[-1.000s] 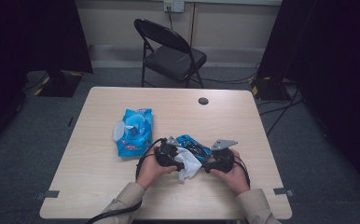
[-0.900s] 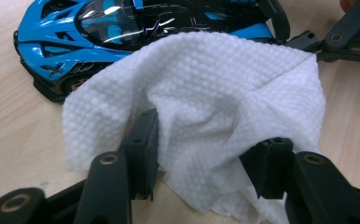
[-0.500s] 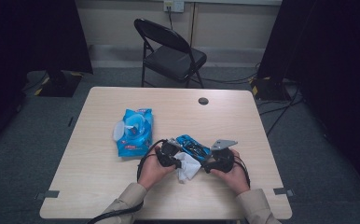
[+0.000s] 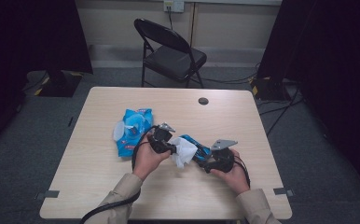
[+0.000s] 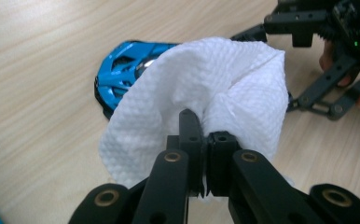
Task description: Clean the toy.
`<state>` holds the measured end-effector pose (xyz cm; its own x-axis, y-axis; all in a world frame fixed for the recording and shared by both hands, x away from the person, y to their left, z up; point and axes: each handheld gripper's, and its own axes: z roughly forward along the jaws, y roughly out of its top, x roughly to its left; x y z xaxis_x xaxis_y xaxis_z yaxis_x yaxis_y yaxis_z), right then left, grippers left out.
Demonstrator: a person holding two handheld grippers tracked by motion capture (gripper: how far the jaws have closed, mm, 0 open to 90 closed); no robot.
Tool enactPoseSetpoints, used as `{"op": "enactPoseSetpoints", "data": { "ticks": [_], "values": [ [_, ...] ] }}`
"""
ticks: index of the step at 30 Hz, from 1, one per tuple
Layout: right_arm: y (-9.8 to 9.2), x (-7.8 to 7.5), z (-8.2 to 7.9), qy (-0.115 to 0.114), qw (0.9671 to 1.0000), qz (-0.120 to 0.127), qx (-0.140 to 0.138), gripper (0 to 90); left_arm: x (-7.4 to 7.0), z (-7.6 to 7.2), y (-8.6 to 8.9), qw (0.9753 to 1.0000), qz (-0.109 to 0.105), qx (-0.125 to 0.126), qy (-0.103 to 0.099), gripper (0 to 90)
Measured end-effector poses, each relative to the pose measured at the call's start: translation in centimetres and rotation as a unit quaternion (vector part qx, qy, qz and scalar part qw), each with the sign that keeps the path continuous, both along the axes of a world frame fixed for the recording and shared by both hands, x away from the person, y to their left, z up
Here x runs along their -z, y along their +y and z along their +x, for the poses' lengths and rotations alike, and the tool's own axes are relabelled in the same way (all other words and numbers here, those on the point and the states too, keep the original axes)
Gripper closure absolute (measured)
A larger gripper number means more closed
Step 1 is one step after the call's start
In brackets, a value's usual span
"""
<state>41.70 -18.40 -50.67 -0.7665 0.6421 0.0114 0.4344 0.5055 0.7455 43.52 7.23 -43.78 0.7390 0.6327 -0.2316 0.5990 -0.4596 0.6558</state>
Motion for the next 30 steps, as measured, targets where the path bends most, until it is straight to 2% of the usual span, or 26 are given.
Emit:
{"op": "enactPoseSetpoints", "data": {
  "ticks": [4,9,12,15,19,21,24,25,30],
  "values": [
    [0.0,0.0,0.0,0.000,1.0000,0.000,0.000,24.8,0.0,0.4,-1.6,0.9997,0.018,0.005,-0.014,87.2],
    [0.0,0.0,0.0,0.000,1.0000,0.000,-0.001,24.8,0.6,0.8,-3.8,0.9992,0.035,0.018,-0.008,86.9],
    [0.0,0.0,0.0,0.000,1.0000,0.000,-0.001,24.8,1.2,0.7,-5.0,0.9991,0.033,0.027,-0.002,86.8],
    [0.0,0.0,0.0,0.000,1.0000,0.000,-0.001,24.8,1.7,0.4,-6.1,0.9984,0.042,0.036,-0.007,86.1],
    [0.0,0.0,0.0,0.000,1.0000,0.000,-0.001,24.8,2.2,0.4,-6.5,0.9984,0.038,0.040,-0.013,77.9],
    [0.0,0.0,0.0,0.000,1.0000,0.000,-0.001,24.8,2.3,0.5,-6.5,0.9987,0.030,0.040,-0.010,77.5],
    [0.0,0.0,0.0,0.000,1.0000,0.000,-0.001,24.8,2.4,0.4,-6.6,0.9988,0.021,0.043,-0.011,66.0],
    [0.0,0.0,0.0,0.000,1.0000,0.000,-0.001,24.8,2.4,0.3,-6.7,0.9988,0.015,0.045,-0.009,64.8],
    [0.0,0.0,0.0,0.000,1.0000,0.000,-0.001,24.8,2.5,0.3,-6.7,0.9992,0.008,0.040,-0.003,61.8]
  ]
}}
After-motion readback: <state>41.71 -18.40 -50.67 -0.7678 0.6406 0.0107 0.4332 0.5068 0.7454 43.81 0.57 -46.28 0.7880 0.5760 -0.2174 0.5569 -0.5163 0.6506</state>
